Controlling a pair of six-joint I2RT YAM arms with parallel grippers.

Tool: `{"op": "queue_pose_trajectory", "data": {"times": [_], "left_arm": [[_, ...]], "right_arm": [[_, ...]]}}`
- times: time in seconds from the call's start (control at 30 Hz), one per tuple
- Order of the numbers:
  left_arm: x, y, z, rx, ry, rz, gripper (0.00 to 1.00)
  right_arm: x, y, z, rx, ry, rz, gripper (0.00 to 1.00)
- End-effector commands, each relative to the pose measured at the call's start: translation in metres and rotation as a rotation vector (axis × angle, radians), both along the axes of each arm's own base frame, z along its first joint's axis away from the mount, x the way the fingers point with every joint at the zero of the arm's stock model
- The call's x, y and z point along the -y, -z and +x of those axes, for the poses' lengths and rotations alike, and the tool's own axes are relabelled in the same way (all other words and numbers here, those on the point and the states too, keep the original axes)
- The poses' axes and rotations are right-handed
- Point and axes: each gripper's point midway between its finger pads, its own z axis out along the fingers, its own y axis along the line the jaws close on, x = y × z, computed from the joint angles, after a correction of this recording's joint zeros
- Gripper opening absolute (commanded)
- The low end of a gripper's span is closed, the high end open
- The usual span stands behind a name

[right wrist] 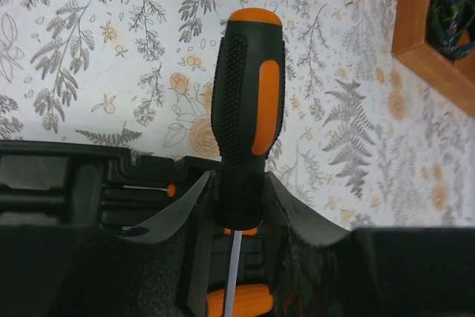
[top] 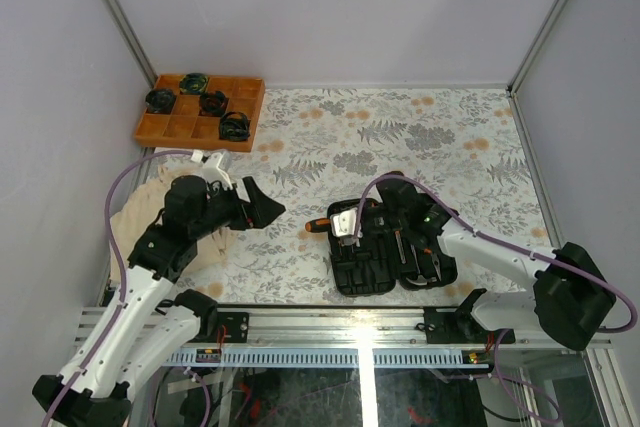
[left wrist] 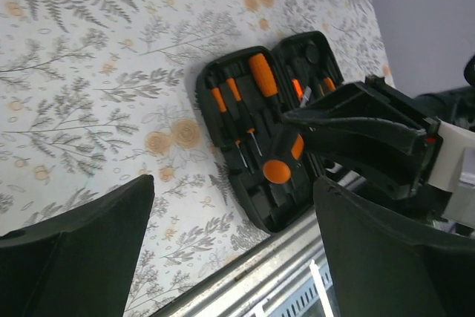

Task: Sort the tools into containers
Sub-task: Pick up the screwdriver from the center of the board.

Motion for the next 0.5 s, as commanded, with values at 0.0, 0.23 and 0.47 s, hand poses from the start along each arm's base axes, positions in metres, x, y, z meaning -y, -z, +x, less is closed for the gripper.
{"op": "queue_pose_trajectory", "data": {"times": [0.0, 0.23, 0.47], "left_arm": [[0.022, -0.037, -0.007, 0.105, 0.151, -0.083, 0.87], [0.039, -0.030, -0.013, 0.073, 0.239, -0.078, 0.84], [0.062, -0.023, -0.020, 0.048, 0.291, -0.053, 0.82]], "right_arm": [[-0.006, -0.025, 0.006, 0.193, -0.118, -0.017, 0.00], [-0.009, -0.043, 0.012, 0.344, -0.194, -0.031, 0.00], [-0.013, -0.063, 0.014, 0.429, -0.248, -0.030, 0.00]]}}
